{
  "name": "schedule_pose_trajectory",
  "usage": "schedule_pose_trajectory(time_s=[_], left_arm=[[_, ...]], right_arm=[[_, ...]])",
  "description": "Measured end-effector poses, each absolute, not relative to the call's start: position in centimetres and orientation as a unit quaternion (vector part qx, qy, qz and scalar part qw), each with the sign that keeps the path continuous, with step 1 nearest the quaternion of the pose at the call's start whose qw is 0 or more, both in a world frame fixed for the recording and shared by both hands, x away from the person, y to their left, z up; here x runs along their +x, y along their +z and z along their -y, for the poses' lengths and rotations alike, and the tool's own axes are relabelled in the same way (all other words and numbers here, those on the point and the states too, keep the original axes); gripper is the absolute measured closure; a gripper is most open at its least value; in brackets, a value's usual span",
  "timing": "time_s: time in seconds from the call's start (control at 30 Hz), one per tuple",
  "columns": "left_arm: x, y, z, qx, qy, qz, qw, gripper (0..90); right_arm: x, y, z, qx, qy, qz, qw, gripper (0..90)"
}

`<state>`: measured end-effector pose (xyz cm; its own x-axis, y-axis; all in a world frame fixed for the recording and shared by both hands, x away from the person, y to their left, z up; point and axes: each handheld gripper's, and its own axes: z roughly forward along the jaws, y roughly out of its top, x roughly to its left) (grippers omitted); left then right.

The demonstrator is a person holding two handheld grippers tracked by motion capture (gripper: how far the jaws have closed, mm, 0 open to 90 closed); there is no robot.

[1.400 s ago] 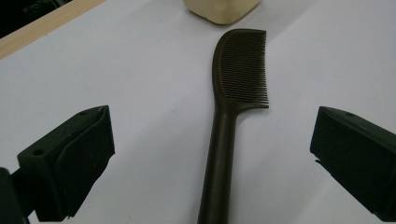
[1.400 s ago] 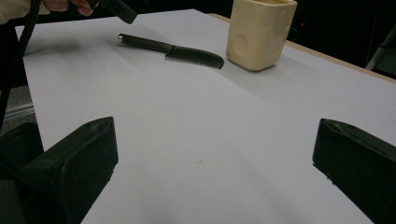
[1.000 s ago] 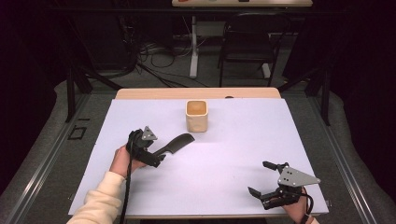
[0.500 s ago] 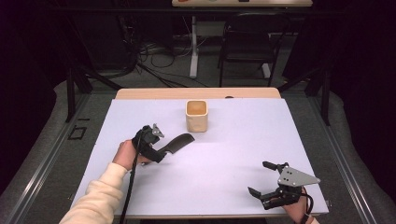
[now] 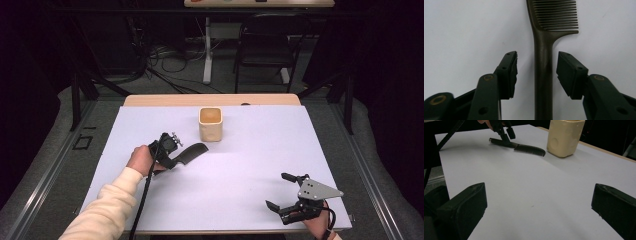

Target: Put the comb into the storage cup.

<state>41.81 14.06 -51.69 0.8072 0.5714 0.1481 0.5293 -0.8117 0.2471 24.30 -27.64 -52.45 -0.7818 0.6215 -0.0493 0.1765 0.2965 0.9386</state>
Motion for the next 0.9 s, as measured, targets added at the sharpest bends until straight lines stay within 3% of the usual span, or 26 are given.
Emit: schedule_pose_trajectory(time_s=[0.37, 0.9], left_arm=[[43.1, -52.2, -13.1, 0.957, 0.077, -0.272, 0.06, 65.6], [43.3, -52.4, -12.6, 0.957, 0.068, -0.277, 0.045, 72.0]], right_arm=[[24.3, -52.4, 27.7, 0.255, 0.535, -0.778, 0.208, 0.0], [24.3, -52.5, 27.7, 0.257, 0.533, -0.779, 0.206, 0.0]])
